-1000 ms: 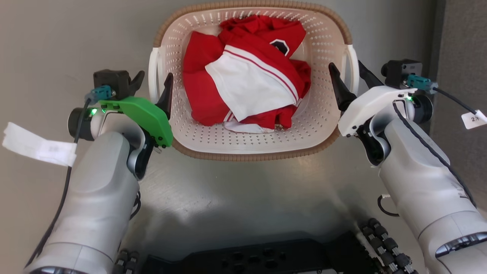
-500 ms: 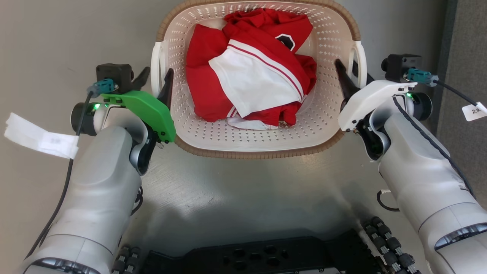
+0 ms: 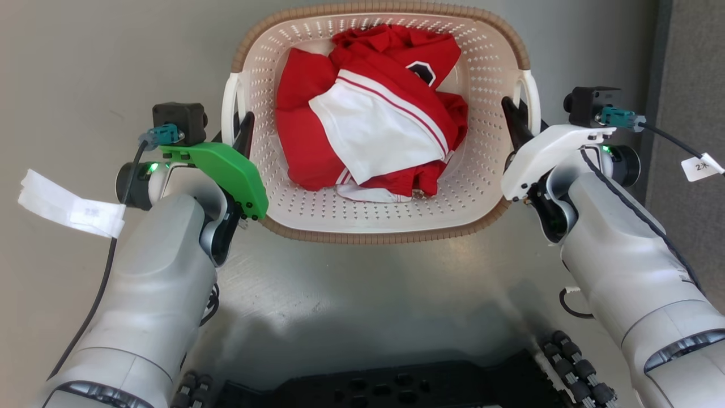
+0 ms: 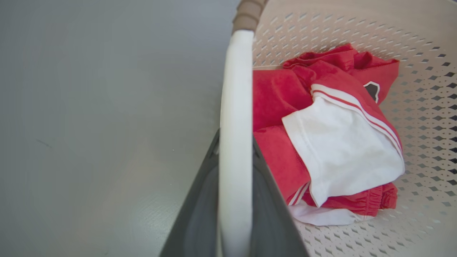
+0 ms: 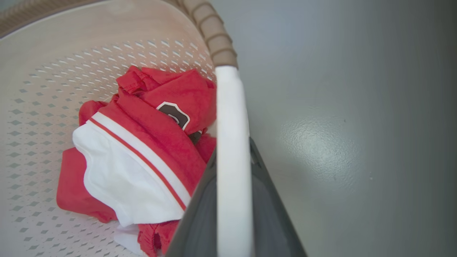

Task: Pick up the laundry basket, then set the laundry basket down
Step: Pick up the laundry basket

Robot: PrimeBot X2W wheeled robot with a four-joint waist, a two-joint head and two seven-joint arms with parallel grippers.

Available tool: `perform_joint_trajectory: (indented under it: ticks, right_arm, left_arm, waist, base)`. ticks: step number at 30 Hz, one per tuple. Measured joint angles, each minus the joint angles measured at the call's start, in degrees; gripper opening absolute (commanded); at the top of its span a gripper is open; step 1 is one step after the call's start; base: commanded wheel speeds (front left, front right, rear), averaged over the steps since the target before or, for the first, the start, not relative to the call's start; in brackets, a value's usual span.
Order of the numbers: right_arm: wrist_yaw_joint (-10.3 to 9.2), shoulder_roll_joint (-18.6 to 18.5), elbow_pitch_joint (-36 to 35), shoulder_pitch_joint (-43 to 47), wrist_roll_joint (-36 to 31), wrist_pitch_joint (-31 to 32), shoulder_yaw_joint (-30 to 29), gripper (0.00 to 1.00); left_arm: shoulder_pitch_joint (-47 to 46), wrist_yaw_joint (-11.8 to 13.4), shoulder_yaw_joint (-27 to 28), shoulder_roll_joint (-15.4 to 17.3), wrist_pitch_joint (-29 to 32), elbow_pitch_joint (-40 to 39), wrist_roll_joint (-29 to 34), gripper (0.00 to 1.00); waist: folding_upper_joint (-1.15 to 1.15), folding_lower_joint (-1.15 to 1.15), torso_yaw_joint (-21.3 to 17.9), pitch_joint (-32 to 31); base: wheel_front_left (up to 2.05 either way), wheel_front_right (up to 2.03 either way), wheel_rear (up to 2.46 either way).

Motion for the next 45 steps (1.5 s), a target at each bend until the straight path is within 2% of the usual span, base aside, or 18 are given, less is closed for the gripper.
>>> perform_joint_trajectory:
  ticks: [12, 30, 45]
  right_arm:
    - [-0.01, -0.03, 1.9, 1.38, 3.12, 0.13, 5.28, 0.0]
    - [-0.09, -0.18, 1.6, 5.78, 10.98, 7.02, 11.67, 0.0]
    - [-0.1, 0.01, 2.38, 10.24, 15.0, 13.66, 16.28, 0.0]
  left_arm:
    - [1.56, 0.0, -2.67, 0.05, 0.03, 2.94, -4.64, 0.0]
    - [7.16, -0.01, -5.34, 0.09, 3.61, 5.28, -12.14, 0.0]
    - [13.33, -0.05, -7.24, 0.04, 7.84, 7.81, -16.47, 0.0]
  waist:
    - [0.0, 0.0, -0.27, -6.87]
    - [0.0, 0.0, -1.26, -21.01]
    - [0.0, -0.01, -2.12, -33.34]
  base:
    - [0.0, 0.0, 0.0]
    - [0.0, 0.0, 0.0]
    - [0.0, 0.0, 0.0]
